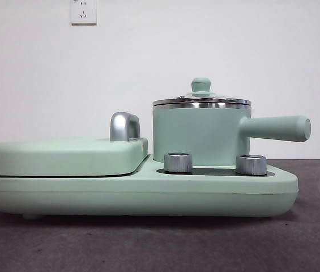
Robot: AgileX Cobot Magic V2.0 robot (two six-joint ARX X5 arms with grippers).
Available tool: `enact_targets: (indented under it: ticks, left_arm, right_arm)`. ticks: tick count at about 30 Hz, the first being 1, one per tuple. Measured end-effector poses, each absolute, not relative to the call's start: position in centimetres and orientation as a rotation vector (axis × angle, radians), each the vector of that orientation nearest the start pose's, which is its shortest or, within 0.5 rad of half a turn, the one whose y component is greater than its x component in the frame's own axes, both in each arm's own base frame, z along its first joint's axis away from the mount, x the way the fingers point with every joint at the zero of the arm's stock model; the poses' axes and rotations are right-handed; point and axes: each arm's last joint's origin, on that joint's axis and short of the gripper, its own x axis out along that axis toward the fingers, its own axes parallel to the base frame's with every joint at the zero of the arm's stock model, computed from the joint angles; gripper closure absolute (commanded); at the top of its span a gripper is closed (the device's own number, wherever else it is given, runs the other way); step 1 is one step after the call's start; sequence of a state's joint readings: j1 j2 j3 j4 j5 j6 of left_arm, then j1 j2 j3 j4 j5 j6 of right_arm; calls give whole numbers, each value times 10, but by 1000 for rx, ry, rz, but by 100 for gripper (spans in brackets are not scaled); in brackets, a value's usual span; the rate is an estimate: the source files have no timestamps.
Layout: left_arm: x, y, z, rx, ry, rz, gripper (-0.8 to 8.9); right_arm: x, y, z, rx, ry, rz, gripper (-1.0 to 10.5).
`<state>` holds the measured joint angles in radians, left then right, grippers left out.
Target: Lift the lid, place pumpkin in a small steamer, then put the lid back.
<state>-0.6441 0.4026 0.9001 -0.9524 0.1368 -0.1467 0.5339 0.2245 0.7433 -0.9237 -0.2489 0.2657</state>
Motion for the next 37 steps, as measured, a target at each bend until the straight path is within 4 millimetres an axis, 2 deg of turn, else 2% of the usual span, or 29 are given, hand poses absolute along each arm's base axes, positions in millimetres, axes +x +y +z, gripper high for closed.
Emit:
enact_targets:
  ticks: [15, 18, 21, 29, 34, 37]
  left_arm:
    - [39, -33, 334, -30, 482, -721, 794]
    - [44, -33, 325, -55, 444, -688, 794]
    - [50, -31, 306, -85, 382, -596, 794]
    - [73, -18, 233, -102, 56, -337, 794]
    - [86, -12, 192, -90, 80, -237, 794]
    - [90, -9, 175, -90, 129, -179, 794]
  right_arm:
    - [26, 23, 298, 185, 508, 706, 930]
    - [26, 23, 298, 185, 508, 706, 930]
    - [26, 23, 298, 185, 508, 706, 930]
    - [26, 23, 298, 185, 508, 706, 930]
    - [26, 23, 298, 185, 508, 707, 930]
    - [26, 23, 298, 185, 507, 706, 930]
